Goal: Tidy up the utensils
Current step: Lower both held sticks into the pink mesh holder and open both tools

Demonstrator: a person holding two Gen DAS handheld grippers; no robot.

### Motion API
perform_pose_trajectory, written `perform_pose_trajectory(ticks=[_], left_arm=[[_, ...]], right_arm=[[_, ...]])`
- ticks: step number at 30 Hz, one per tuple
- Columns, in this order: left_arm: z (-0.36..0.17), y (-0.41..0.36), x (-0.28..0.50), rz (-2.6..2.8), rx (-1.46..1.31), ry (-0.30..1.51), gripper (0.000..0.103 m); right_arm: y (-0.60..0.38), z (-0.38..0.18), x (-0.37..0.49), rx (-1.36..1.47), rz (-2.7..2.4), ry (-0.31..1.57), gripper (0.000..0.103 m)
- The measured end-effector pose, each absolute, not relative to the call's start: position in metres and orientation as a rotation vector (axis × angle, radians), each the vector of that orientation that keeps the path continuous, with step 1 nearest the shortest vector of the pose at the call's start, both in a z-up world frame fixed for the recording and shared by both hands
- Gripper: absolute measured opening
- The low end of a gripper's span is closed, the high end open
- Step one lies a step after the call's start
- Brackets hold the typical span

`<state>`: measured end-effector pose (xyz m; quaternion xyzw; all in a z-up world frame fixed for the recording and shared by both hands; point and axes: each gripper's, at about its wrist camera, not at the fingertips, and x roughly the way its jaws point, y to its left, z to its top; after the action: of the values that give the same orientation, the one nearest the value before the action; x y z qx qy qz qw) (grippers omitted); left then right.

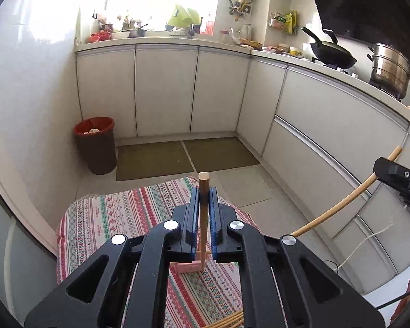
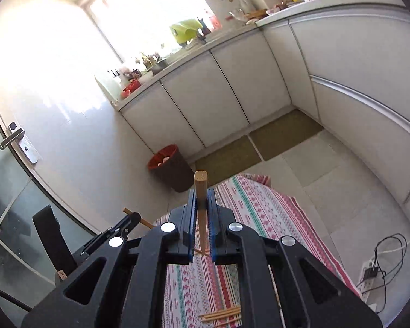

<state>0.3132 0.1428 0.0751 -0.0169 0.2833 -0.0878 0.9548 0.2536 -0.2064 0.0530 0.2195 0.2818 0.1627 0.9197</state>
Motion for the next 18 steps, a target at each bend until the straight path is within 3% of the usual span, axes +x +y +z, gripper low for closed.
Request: perform_pose_trajectory(ticks=[9,11,18], left_arm=[[0.023,0.156,0.369,-0.087,-0.05,0.644,0.008],[0.015,0.164,0.369,-0.066,-0.075,0.655,0.012],[0.029,0.213,0.34,-0.012,-0.279,0.571,0.016]], right_arm=[[-0.168,0.016,0.329,0.377,0.335,0.59,0.008],[-0.162,0.003,0.339,0.373,0.335,0.609,0.008],[-0.141,-0.024,0.356,0.327,0.322,0.633,0.008]])
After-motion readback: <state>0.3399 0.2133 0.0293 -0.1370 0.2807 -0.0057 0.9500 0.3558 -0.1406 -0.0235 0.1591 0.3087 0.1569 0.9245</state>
